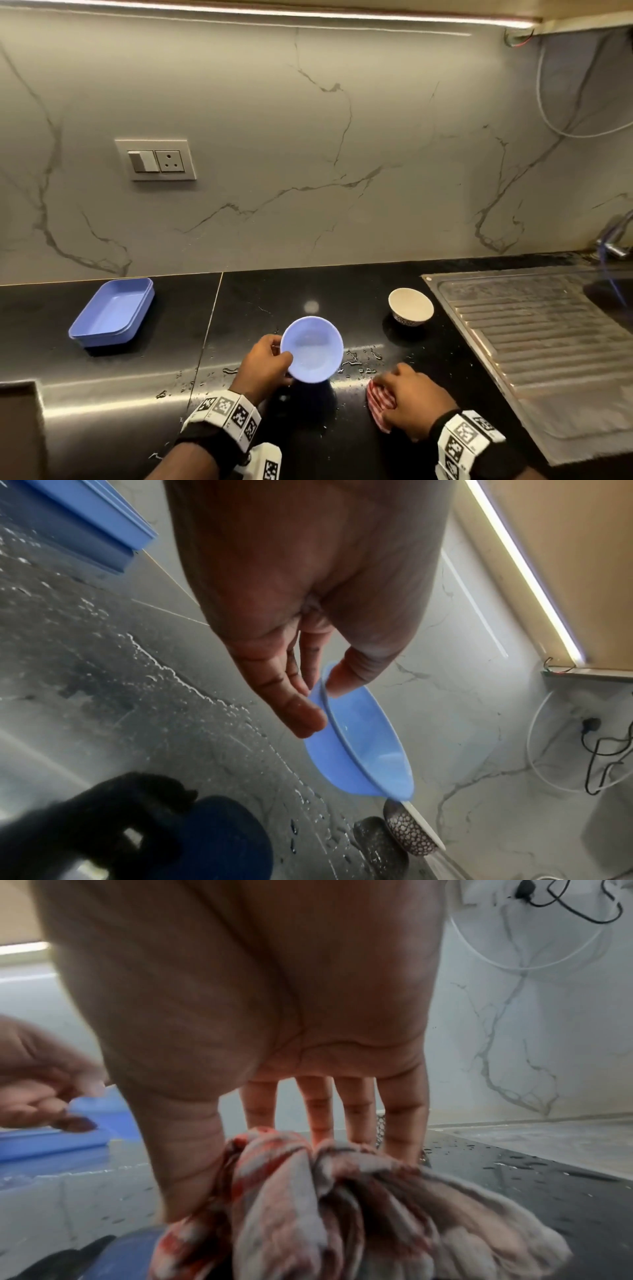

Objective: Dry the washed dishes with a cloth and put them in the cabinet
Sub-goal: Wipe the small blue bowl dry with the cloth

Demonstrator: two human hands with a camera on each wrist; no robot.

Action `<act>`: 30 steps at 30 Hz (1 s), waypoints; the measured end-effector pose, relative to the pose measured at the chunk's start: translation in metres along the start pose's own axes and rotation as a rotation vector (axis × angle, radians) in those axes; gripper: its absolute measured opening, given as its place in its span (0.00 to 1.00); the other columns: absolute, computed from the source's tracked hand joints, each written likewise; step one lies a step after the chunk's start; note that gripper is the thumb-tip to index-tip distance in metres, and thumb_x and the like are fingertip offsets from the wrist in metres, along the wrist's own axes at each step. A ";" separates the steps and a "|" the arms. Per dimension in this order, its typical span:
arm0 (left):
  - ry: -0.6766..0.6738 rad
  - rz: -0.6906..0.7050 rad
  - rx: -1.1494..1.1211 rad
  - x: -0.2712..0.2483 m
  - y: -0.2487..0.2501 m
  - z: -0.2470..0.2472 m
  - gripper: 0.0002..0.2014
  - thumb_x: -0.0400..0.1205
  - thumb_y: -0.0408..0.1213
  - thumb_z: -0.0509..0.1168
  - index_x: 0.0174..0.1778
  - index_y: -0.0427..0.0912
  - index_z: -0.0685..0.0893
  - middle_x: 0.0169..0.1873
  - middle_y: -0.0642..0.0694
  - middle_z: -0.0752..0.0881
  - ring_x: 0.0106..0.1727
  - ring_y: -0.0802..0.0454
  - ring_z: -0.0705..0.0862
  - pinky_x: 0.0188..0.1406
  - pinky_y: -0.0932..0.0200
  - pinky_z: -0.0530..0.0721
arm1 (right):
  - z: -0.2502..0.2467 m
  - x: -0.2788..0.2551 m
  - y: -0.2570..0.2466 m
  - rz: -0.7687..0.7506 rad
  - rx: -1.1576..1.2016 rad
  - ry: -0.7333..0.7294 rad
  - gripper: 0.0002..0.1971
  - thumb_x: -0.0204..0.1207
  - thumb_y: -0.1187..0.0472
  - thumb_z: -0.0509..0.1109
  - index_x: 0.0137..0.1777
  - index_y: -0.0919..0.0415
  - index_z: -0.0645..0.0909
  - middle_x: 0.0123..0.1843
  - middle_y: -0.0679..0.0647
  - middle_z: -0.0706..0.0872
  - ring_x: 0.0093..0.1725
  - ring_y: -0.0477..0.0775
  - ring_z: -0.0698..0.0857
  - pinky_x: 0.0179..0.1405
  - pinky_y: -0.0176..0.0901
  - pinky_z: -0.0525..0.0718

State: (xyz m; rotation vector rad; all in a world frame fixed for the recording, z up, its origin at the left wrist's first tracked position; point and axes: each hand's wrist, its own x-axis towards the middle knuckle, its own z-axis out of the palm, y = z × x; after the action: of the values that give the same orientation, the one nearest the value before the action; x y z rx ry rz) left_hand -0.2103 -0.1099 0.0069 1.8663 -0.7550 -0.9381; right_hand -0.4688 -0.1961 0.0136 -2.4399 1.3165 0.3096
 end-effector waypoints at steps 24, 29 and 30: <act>-0.056 -0.118 0.131 0.010 -0.017 0.040 0.05 0.69 0.33 0.67 0.39 0.39 0.80 0.35 0.38 0.90 0.34 0.40 0.92 0.36 0.43 0.93 | -0.023 0.000 -0.001 0.043 0.497 0.337 0.21 0.71 0.60 0.72 0.64 0.44 0.82 0.59 0.44 0.84 0.55 0.45 0.85 0.60 0.46 0.85; -0.087 -0.091 -0.074 0.003 0.003 0.034 0.09 0.73 0.32 0.66 0.44 0.38 0.71 0.31 0.37 0.83 0.24 0.44 0.84 0.26 0.52 0.83 | -0.037 -0.001 -0.012 -0.090 0.631 0.498 0.20 0.74 0.63 0.73 0.64 0.44 0.80 0.57 0.42 0.83 0.54 0.39 0.83 0.57 0.36 0.81; -0.101 -0.084 -0.111 0.001 0.009 0.033 0.10 0.74 0.31 0.66 0.46 0.38 0.71 0.34 0.35 0.83 0.27 0.45 0.84 0.26 0.53 0.83 | -0.039 -0.001 -0.016 -0.127 0.643 0.519 0.20 0.75 0.63 0.73 0.64 0.43 0.79 0.57 0.41 0.82 0.54 0.38 0.82 0.58 0.36 0.81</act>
State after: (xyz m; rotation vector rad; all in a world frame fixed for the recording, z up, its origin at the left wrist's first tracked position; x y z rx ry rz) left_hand -0.2384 -0.1293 0.0041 1.7755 -0.6744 -1.1128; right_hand -0.4545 -0.2031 0.0530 -2.0734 1.1831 -0.7181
